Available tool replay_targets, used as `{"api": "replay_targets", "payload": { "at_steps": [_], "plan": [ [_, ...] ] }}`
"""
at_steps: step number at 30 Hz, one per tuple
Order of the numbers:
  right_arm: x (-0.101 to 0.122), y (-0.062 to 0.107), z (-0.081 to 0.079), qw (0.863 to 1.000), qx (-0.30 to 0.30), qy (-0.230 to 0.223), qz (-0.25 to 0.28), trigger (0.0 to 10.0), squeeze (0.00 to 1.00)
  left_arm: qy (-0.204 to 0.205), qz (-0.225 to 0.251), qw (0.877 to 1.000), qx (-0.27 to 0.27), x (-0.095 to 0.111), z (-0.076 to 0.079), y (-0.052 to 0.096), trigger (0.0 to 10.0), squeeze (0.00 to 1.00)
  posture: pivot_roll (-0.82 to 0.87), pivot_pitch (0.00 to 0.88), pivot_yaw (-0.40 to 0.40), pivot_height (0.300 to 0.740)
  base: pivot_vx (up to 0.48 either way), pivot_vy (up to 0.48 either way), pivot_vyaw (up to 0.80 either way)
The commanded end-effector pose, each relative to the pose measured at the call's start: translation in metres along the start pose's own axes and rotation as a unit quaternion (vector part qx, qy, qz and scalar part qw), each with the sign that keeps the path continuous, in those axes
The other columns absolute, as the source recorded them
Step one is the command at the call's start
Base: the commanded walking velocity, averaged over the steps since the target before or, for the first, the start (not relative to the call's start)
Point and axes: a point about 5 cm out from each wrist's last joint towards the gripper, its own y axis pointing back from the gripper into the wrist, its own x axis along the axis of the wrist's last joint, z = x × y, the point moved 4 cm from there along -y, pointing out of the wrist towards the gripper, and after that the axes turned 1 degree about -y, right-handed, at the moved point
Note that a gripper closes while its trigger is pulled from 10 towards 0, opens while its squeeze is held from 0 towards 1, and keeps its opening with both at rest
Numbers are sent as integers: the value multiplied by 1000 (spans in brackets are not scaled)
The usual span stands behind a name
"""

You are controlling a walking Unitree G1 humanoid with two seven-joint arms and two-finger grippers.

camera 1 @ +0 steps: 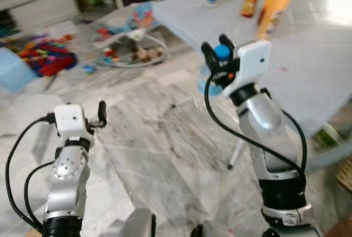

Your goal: Restocking fridge

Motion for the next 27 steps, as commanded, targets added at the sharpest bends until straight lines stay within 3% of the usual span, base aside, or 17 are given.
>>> {"api": "replay_targets", "payload": {
  "at_steps": [1, 12, 27],
  "plan": [
    [5, -2, 2, 1000, -3, 7, 15, 10000, 0, -6, 1, 1000, 3, 0, -1, -1, 10000, 0, 33, 79, -31, 740, 0, 0, 800],
    [-8, -2, -8, 1000, 1, -8, 11, 10000, 0, -6, 5, 1000, -4, -1, 14, -1, 10000, 0, 39, 67, -30, 740, 0, 0, 800],
    [-14, 0, -4, 1000, -6, -5, 6, 10000, 0, -9, 1, 999, 39, -2, -7, -2, 10000, 0, 38, 73, -29, 740, 0, 0, 800]
  ]
}}
